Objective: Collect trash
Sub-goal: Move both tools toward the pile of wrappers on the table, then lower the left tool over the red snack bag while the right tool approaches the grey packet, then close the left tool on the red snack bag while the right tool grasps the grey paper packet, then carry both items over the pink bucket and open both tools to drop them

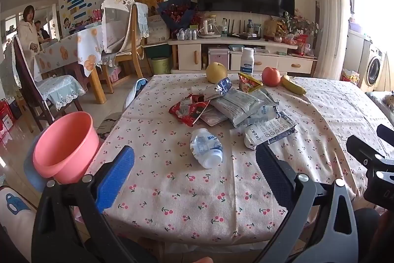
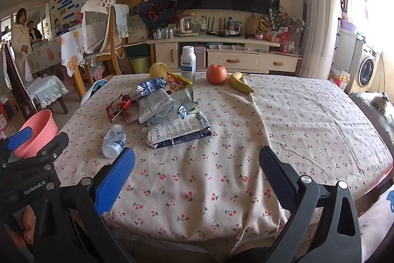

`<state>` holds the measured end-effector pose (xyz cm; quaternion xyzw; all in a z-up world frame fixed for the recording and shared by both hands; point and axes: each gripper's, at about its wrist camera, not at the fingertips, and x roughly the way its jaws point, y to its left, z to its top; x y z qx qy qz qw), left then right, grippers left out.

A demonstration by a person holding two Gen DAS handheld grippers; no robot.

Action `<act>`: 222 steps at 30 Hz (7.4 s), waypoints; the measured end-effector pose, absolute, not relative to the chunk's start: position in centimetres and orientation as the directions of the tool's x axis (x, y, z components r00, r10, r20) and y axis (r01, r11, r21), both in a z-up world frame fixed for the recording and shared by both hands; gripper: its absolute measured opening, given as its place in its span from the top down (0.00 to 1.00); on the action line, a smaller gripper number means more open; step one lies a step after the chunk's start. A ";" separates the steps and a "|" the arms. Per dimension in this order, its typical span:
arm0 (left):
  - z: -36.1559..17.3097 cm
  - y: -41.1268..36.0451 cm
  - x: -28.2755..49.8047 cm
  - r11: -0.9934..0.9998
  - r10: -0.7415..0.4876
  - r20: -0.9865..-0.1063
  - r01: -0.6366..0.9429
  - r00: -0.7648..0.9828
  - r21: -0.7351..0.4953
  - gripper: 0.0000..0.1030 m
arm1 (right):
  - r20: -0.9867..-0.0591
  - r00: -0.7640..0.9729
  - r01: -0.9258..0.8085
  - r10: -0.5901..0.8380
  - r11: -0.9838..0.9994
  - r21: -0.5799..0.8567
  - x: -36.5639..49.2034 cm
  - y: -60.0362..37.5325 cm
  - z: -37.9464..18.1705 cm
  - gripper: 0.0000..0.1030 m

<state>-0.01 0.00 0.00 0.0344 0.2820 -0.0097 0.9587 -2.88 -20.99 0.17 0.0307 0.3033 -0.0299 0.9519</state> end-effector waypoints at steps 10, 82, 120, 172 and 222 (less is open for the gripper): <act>0.0 0.0 0.0 0.997 0.004 -0.548 0.036 0.836 0.063 0.04 | -0.583 0.811 0.075 -0.040 0.996 0.037 -2.7 -20.9 0.1 0.04; -5.7 1.4 10.8 0.935 -0.247 -0.654 0.353 0.715 0.032 0.04 | -0.619 0.730 0.081 0.288 0.864 0.497 5.1 -29.6 -7.5 0.04; -12.1 6.6 29.7 0.943 -0.182 -0.817 -0.140 0.548 -0.304 0.26 | -0.687 0.684 -0.293 0.245 0.955 0.049 23.4 -14.6 -8.3 0.19; -12.3 3.7 29.3 0.981 -0.007 -0.813 -0.152 0.583 -0.117 0.09 | -0.734 0.655 -0.271 0.178 0.962 -0.009 23.9 -13.5 -10.8 0.45; -9.4 10.2 26.0 0.900 -0.276 -0.710 -0.086 0.647 -0.428 0.89 | -0.660 0.628 -0.247 0.412 0.910 0.333 20.6 -15.3 -8.0 0.85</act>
